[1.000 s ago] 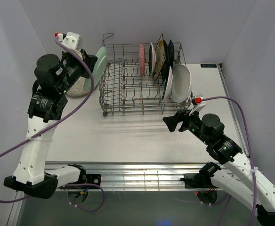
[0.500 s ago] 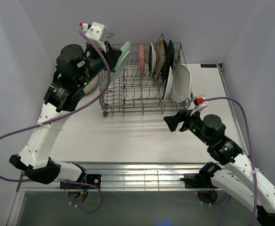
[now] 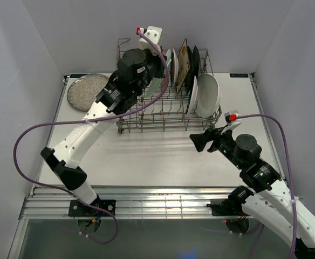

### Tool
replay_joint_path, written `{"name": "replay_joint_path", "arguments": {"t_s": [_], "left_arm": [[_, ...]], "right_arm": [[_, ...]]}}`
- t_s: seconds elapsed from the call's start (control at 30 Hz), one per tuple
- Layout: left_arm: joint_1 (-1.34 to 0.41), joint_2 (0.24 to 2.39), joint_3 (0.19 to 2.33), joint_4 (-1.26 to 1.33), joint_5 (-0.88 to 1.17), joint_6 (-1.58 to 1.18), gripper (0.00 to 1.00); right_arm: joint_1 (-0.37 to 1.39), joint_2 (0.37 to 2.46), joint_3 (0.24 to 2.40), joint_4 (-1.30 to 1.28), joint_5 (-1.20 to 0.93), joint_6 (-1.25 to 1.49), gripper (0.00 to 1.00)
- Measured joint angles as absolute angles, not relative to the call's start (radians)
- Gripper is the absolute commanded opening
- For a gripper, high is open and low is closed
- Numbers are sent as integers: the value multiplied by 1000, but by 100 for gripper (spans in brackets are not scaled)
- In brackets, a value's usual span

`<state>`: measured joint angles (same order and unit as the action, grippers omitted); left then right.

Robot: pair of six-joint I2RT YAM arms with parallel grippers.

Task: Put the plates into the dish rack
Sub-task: Insert the plate into the dish rack.

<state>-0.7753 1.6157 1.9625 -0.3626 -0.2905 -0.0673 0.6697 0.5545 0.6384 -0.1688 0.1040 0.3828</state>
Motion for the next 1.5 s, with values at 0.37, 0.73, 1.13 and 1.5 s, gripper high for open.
{"name": "replay_joint_path", "arguments": {"t_s": [0.37, 0.73, 1.13, 1.5], "left_arm": [[-773, 1755, 1976, -295, -311, -178, 0], [-778, 1810, 1981, -234, -322, -292, 0], [-834, 1797, 1785, -6, -457, -299, 0], [-839, 1791, 1663, 91, -445, -340, 0]], "right_arm": [[670, 509, 636, -180, 125, 383, 89], [670, 464, 604, -186, 144, 385, 89], [670, 432, 590, -186, 155, 386, 89], [670, 393, 574, -193, 156, 386, 89]]}}
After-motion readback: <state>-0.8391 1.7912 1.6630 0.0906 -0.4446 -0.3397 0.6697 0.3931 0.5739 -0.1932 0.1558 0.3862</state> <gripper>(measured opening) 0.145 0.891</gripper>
